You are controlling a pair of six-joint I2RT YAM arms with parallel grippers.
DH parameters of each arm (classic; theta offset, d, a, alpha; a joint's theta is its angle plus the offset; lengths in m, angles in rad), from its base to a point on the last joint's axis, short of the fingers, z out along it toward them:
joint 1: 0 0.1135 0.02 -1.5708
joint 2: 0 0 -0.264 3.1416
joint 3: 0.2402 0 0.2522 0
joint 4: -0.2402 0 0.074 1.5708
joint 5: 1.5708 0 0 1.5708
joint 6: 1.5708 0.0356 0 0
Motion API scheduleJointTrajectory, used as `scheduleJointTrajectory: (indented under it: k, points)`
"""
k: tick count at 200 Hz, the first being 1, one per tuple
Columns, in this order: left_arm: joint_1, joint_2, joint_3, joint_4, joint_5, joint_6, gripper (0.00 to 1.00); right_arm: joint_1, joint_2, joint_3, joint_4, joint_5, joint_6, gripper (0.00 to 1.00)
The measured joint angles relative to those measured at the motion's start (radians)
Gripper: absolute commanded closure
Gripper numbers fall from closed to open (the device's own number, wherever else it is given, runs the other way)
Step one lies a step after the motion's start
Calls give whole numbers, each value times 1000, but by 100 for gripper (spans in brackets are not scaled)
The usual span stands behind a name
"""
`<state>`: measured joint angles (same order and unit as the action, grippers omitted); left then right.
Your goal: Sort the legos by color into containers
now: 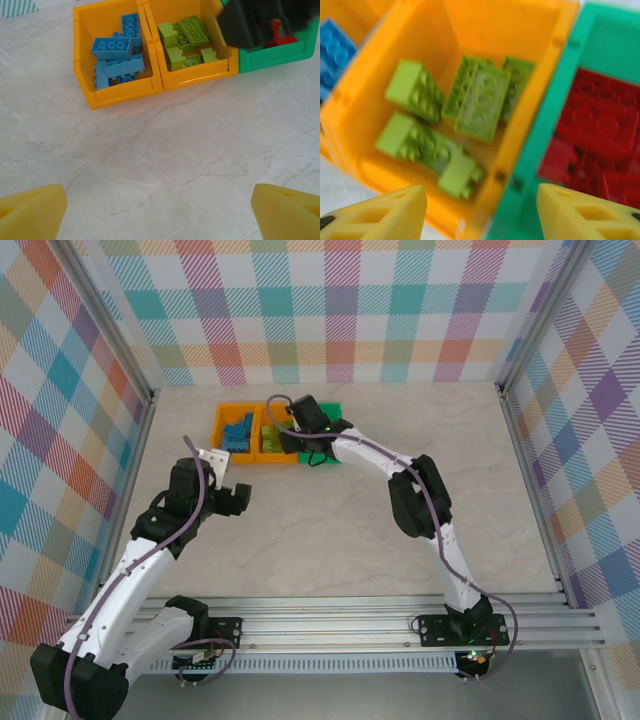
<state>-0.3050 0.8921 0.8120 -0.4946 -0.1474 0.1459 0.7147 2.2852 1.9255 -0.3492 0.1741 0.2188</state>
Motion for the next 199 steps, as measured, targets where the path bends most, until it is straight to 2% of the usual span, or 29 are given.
scheduleJointTrajectory:
  k: [15,33,57,69,92,113,135,152,182,199]
  points:
    - [0,0,2,-3,-3,-28,1,0,-146,-222,47,6,-9,25]
    - [0,1,26,-30,-35,-131,0,-1,-367,-478,109,38,-21,19]
    - [0,-24,29,-17,-98,-283,0,-11,-671,-738,187,106,-25,10]
    - [0,-60,-24,46,-137,-338,0,-34,-831,-865,233,158,-27,5]
    - [0,-97,-167,153,-235,-374,0,-149,-1106,-1116,315,251,-26,1]
    - [0,-76,-291,271,-330,-320,0,-282,-1246,-1318,374,332,-45,0]
    - [4,-35,-408,426,-414,-222,0,-400,-1269,-1455,420,370,-85,0]
    - [26,27,-475,563,-425,-161,0,-470,-1182,-1511,525,370,-148,0]
    - [105,196,-548,835,-314,-106,0,-563,-938,-1523,734,278,-209,0]
    - [142,318,-550,998,-218,-86,0,-613,-832,-1519,882,171,-207,0]
